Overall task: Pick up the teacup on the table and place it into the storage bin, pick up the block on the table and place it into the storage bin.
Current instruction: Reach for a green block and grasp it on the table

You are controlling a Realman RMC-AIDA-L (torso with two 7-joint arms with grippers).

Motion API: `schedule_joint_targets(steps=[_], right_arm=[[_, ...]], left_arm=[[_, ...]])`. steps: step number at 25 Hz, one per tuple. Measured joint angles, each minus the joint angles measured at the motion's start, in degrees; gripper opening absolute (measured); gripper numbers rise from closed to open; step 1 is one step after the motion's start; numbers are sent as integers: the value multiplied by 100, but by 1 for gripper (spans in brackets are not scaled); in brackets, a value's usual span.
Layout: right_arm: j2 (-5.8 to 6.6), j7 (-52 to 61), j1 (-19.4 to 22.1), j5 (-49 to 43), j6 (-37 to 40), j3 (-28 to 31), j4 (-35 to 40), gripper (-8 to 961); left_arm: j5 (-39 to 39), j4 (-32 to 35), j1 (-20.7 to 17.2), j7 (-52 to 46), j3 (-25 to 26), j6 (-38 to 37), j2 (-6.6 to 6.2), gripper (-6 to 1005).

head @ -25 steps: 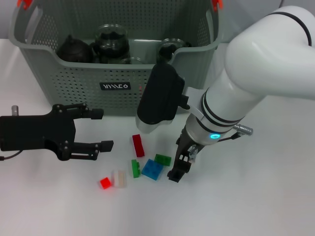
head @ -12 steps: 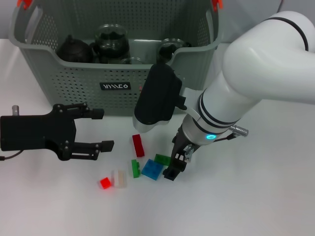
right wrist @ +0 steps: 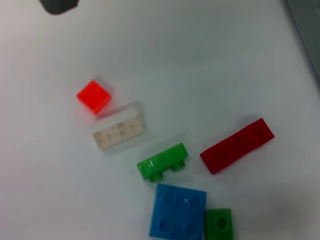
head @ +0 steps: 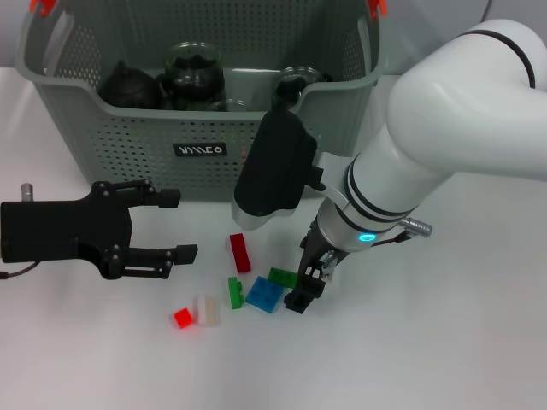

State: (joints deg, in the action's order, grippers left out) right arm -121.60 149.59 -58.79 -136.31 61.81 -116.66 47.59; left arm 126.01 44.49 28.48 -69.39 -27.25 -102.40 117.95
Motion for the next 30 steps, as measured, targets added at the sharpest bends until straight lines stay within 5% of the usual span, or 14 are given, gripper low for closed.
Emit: schedule_joint_targets(steps=[30], right_arm=[[0,-14,-36,132,-223,-6,-137,858]], left_arm=[[-16,-10,-8,39,14,37,0,847]])
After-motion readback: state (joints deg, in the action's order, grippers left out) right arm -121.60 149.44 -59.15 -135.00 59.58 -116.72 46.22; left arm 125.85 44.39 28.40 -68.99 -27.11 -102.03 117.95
